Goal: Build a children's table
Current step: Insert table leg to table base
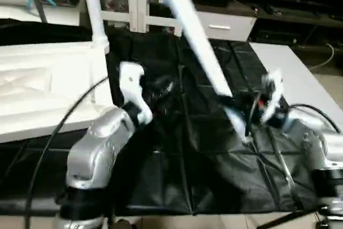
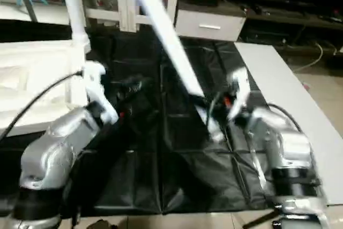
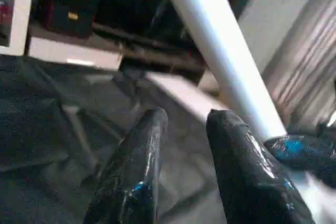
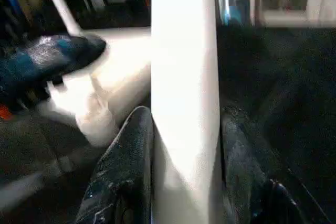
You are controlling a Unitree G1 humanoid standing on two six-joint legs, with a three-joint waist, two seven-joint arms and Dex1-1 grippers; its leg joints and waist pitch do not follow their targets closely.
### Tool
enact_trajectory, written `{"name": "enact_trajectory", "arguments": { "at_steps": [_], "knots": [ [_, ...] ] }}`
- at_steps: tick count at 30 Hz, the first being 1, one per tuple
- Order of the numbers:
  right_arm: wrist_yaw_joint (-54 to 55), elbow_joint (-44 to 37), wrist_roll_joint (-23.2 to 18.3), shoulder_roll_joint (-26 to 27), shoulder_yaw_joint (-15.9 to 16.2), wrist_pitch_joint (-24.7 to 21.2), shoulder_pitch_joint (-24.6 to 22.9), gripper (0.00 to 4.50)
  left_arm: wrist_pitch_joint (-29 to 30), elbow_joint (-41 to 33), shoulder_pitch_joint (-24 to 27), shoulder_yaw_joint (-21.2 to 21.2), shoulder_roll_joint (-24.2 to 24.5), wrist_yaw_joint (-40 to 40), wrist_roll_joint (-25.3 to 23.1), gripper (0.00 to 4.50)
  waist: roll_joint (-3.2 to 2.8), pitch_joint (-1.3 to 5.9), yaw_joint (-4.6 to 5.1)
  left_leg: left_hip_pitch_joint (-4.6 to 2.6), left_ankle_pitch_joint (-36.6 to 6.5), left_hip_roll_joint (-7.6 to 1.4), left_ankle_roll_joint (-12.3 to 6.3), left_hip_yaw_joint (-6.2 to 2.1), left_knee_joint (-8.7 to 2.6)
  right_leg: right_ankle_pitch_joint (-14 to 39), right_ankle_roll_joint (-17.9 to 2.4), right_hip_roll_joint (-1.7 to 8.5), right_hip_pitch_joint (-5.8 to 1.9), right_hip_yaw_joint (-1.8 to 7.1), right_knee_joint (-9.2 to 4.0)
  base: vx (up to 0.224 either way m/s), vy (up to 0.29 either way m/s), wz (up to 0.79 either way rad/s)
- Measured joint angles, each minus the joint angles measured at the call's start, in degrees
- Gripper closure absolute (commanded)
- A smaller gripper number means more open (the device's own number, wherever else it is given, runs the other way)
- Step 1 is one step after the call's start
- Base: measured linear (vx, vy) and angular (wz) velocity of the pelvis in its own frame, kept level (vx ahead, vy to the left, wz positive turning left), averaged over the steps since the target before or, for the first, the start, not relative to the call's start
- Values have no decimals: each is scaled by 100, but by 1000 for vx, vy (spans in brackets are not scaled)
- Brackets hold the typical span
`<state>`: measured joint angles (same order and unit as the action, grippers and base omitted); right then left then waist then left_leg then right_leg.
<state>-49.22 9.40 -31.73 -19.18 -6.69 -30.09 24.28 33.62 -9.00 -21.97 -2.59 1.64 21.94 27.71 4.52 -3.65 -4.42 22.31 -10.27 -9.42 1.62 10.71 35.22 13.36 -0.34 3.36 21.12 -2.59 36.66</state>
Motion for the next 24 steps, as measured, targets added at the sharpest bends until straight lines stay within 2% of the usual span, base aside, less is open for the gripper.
{"name": "enact_trajectory", "arguments": {
  "at_steps": [3,5,6,9,10,14,18,24],
  "knots": [
    [281,-420,-234,569,119,-3,-239,313,12,136,-231,-19,-295,-28,314,245,2,-1,-83,14,0,0,-1,6,-3,0,0,0,9,0,-9,0,0,0],
    [546,-726,-333,980,175,-54,-367,313,160,172,-399,-135,-550,-21,446,215,2,-1,-96,27,0,-3,-1,15,-3,-1,2,2,19,1,-12,0,0,0],
    [633,-797,-376,1089,199,-62,-394,313,213,177,-458,-168,-639,-31,480,215,1,-2,-96,28,0,-3,-1,19,-3,-3,3,3,19,3,-15,0,0,0],
    [737,-1024,-422,1119,221,-77,-403,313,380,180,-520,-204,-755,-33,655,199,6,1,-83,28,-1,-4,-2,32,-4,-9,10,7,19,8,-22,0,0,0],
    [753,-1084,-430,1123,230,-85,-404,313,415,185,-520,-212,-795,-33,736,173,6,0,-79,29,0,-5,-2,33,-5,-13,19,7,20,7,-26,0,0,0],
    [878,-1392,-485,1187,292,-118,-476,313,660,178,-507,-131,-832,-24,1094,151,5,-1,-73,28,6,-7,8,38,-28,-23,34,6,22,7,-44,0,0,0],
    [905,-1439,-483,1183,328,-153,-533,313,782,105,-441,18,-657,34,1085,122,4,-1,-71,29,8,-8,11,41,-41,-23,36,4,26,8,-51,0,0,0],
    [1004,-1472,-471,1187,342,-232,-540,313,805,84,-418,59,-666,73,956,81,4,-1,-72,28,9,-8,11,43,-44,-23,36,4,26,8,-53,0,0,0]
  ]
}}
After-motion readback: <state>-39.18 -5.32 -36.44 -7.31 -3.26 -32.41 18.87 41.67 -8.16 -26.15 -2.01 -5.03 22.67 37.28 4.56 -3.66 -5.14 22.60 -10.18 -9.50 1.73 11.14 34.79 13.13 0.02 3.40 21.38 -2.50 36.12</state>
